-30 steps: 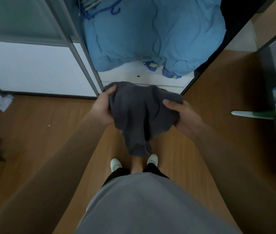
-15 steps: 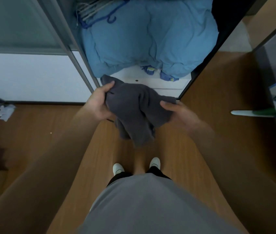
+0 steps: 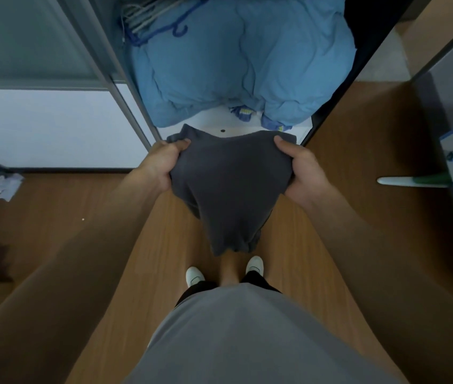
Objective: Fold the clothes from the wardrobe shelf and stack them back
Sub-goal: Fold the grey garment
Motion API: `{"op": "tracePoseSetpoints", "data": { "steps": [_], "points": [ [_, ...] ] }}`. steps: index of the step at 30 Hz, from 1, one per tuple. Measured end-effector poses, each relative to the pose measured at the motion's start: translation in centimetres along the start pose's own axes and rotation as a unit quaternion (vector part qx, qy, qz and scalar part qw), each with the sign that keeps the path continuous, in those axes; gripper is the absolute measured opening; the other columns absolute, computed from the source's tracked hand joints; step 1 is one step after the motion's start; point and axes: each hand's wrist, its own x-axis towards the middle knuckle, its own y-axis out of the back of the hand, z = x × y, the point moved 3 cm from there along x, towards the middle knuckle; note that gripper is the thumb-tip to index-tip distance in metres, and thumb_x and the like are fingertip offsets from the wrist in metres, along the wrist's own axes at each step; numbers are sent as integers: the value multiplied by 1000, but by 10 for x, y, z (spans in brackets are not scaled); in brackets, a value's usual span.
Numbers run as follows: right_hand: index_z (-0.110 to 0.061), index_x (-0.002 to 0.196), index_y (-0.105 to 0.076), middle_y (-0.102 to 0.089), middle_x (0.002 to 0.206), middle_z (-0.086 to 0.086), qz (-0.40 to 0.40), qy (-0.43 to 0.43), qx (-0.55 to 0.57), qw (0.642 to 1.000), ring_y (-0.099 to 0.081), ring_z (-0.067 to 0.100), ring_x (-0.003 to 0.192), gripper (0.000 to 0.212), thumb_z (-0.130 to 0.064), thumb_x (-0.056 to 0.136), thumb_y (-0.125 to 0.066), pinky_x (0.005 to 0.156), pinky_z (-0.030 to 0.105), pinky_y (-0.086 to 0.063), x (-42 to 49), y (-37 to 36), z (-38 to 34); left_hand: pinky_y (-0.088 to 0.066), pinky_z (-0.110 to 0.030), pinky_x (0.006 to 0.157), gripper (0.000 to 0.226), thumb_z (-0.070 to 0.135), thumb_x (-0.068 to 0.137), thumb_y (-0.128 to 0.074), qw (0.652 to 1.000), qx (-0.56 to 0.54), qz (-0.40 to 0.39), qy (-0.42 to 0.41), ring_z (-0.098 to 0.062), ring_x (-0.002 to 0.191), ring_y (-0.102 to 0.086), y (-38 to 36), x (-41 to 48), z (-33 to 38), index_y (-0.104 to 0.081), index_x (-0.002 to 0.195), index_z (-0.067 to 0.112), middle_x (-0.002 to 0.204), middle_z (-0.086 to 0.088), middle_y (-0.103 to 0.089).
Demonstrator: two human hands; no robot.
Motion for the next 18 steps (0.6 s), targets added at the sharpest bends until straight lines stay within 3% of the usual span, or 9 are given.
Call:
{"op": "tracePoseSetpoints", "data": {
  "steps": [3, 7, 9, 12, 15, 18],
  "points": [
    [-9, 107, -76, -75, 112, 10, -49, 28, -25, 998, -72, 22, 103, 21, -20, 93, -66, 78, 29, -59, -3, -3, 0, -52, -35, 81, 10, 7, 94, -58, 995, -75, -51, 51, -20, 88, -68, -7, 3, 2, -64, 91, 13, 79, -3, -71],
    [-9, 119, -66, -74, 114, 7, -27, 98, -166, 981, -70, 22, 108, 25, -14, 95, -64, 92, 35, -56, -2, -2, 3, -51, -36, 83, 12, 10, 96, -57, 990, -95, -60, 81, -20, 81, -66, -12, 2, 1, -63, 86, 12, 76, -6, -68],
    [-10, 122, -65, -73, 115, 6, 0, 115, -202, 973, -68, 21, 109, 26, -16, 97, -62, 94, 36, -55, 0, -1, 6, -54, -37, 85, 9, 18, 96, -62, 993, -82, -34, 73, -23, 88, -69, -10, 0, 1, -65, 99, 11, 86, -9, -72],
    [-13, 120, -67, -74, 112, 3, 14, 118, -204, 972, -70, 17, 105, 23, -17, 99, -60, 88, 29, -57, 2, -2, 10, -58, -38, 83, 39, 29, 86, -77, 996, -72, 13, 59, -25, 95, -72, 1, 5, 2, -62, 117, 11, 101, -11, -75],
    [-10, 121, -67, -74, 112, 5, 43, 99, -196, 975, -70, 20, 105, 26, -21, 98, -63, 91, 34, -57, 6, -2, 9, -58, -30, 66, 57, 25, 78, -83, 999, -32, 38, 15, -21, 90, -72, 9, 8, 7, -57, 125, 8, 103, -8, -74],
    [-7, 118, -69, -75, 109, 9, 79, 61, -178, 979, -71, 24, 102, 29, -21, 93, -70, 91, 38, -58, 10, 1, 5, -57, -30, 75, 78, 19, 81, -80, 998, 44, 30, -39, -17, 100, -65, 16, 11, 8, -38, 147, 14, 127, -3, -59]
  ]
}}
